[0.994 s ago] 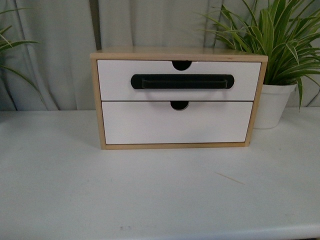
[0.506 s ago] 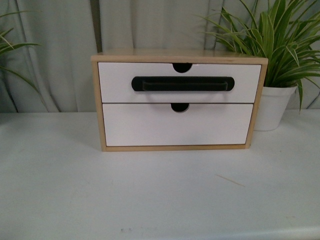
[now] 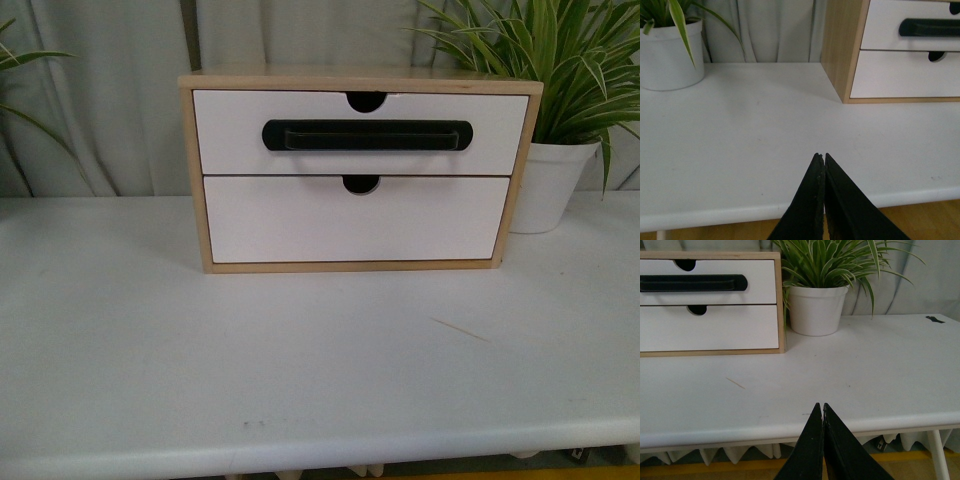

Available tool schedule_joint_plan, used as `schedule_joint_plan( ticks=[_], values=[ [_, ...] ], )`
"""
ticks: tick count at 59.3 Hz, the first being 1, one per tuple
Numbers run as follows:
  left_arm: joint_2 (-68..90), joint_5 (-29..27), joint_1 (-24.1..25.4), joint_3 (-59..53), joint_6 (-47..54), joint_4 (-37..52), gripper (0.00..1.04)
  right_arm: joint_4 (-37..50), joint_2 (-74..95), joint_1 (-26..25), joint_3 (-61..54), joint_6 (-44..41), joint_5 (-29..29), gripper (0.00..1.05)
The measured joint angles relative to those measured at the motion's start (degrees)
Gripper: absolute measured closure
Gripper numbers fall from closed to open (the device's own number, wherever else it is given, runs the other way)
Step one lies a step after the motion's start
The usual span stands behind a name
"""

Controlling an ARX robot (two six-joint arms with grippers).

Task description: Close drawer sideways

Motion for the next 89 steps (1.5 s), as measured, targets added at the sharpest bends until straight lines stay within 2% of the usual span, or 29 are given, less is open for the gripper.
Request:
schedule_joint_plan(
  ticks=[22,25,46,55,58,62,89],
  values=[
    [-3.30,-0.07,0.00,0.00,0.00,-1.64,1.01,0.00,-0.04,0.00,0.00,0.00,-0.02,1.03],
    [-3.30,-0.04,0.00,0.00,0.00,-1.64,0.93,0.00,-0.04,0.00,0.00,-0.04,-0.02,1.03],
    [-3.30,-0.04,0.00,0.00,-0.02,-1.64,0.29,0.00,-0.04,0.00,0.00,0.00,-0.02,0.40],
    [-3.30,-0.04,0.00,0.00,0.04,-1.64,0.04,0.00,-0.04,0.00,0.00,0.00,-0.02,0.12],
    [-3.30,-0.04,0.00,0.00,0.02,-1.64,0.07,0.00,-0.04,0.00,0.00,0.09,-0.02,0.07],
    [-3.30,-0.04,0.00,0.00,0.04,-1.64,0.06,0.00,-0.04,0.00,0.00,0.09,-0.02,0.10],
    [-3.30,-0.04,0.00,0.00,0.04,-1.64,0.06,0.00,-0.04,0.00,0.00,0.09,-0.02,0.09]
  ],
)
